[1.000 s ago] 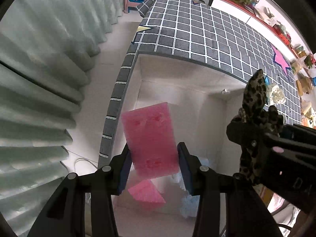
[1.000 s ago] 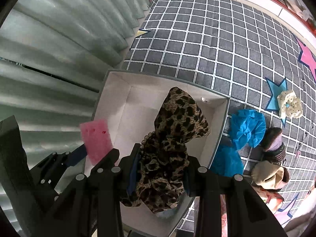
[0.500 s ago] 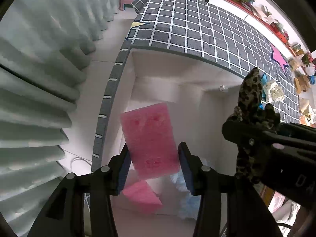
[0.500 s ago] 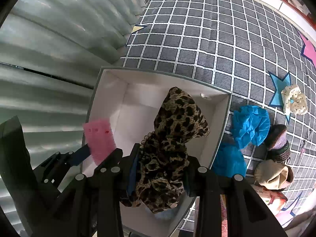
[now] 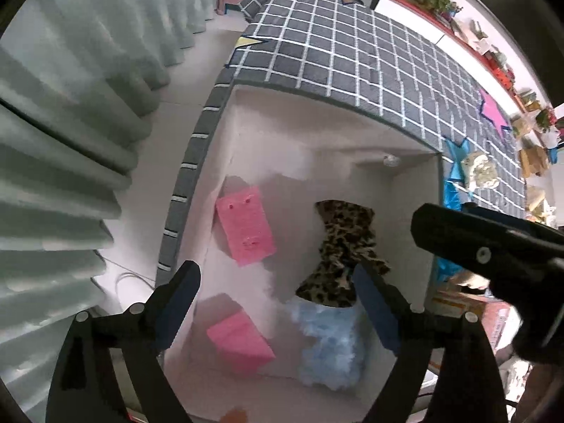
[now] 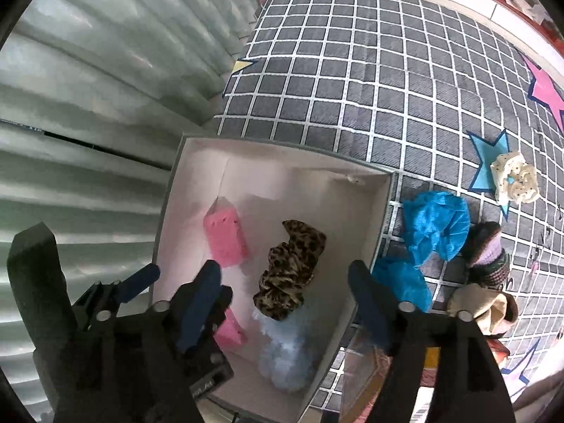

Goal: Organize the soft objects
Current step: 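Open both grippers to drop the scrunchie and foam block into the box, then move both grippers from the box back to the pile of soft items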

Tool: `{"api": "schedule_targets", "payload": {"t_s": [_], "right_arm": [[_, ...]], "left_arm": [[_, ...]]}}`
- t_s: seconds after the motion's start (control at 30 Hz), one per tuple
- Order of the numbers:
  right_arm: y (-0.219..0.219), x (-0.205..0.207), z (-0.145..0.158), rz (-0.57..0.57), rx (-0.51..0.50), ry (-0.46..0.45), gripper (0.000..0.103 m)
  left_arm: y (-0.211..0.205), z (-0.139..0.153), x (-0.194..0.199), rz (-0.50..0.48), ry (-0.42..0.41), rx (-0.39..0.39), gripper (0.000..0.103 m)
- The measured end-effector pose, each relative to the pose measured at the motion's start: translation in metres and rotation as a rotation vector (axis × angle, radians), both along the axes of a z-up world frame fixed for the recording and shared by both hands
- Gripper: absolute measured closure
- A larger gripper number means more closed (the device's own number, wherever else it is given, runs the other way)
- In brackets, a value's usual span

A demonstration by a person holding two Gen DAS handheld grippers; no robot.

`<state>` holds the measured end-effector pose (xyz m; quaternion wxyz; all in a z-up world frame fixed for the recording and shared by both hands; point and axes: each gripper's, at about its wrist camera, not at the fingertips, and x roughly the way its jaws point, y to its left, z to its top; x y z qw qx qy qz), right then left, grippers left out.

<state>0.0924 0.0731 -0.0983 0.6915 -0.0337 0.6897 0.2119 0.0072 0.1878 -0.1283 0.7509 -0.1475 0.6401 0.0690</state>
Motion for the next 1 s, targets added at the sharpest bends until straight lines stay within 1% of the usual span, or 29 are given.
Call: {"api": "schedule_targets", "payload": {"t_s": [0.03,0.13,0.27,0.4,0.53,0.63,0.73,0.87,1.0], "right_arm": [[-0.002,0.001,0.003,-0.004,-0.003,-0.005,0.016],[-0.014,0.003,0.014,-0.023,0.002,-0.017,0.016],[-0.040,0.009,0.031,-0.075,0.005,-0.033,0.016],[-0.085,0.017,0.046,-0.156,0.000,-0.053,0.016],[-0.141,0.024,0.050,-0.264,-0.025,-0.060,0.016],[-0.181,0.026,0.041,-0.349,-0.043,-0.030,0.016],[-0.207,0.025,0.026,-0.397,-0.057,0.004,0.016],[-0.226,0.023,0.001,-0.417,-0.080,0.050,0.016],[-0.229,0.026,-0.025,-0.393,-0.095,0.082,0.016]], "left_arm": [[-0.001,0.002,0.001,-0.004,-0.005,-0.025,0.012],[-0.004,0.011,0.003,-0.008,-0.026,-0.076,0.012],[-0.013,0.027,0.010,-0.027,-0.057,-0.125,0.012],[-0.032,0.043,0.022,-0.069,-0.075,-0.156,0.012],[-0.058,0.052,0.037,-0.118,-0.063,-0.207,0.012],[-0.082,0.056,0.047,-0.166,-0.052,-0.198,0.012],[-0.102,0.055,0.057,-0.204,-0.029,-0.179,0.012],[-0.125,0.049,0.068,-0.231,0.000,-0.172,0.012],[-0.142,0.043,0.078,-0.249,0.021,-0.145,0.012]]}}
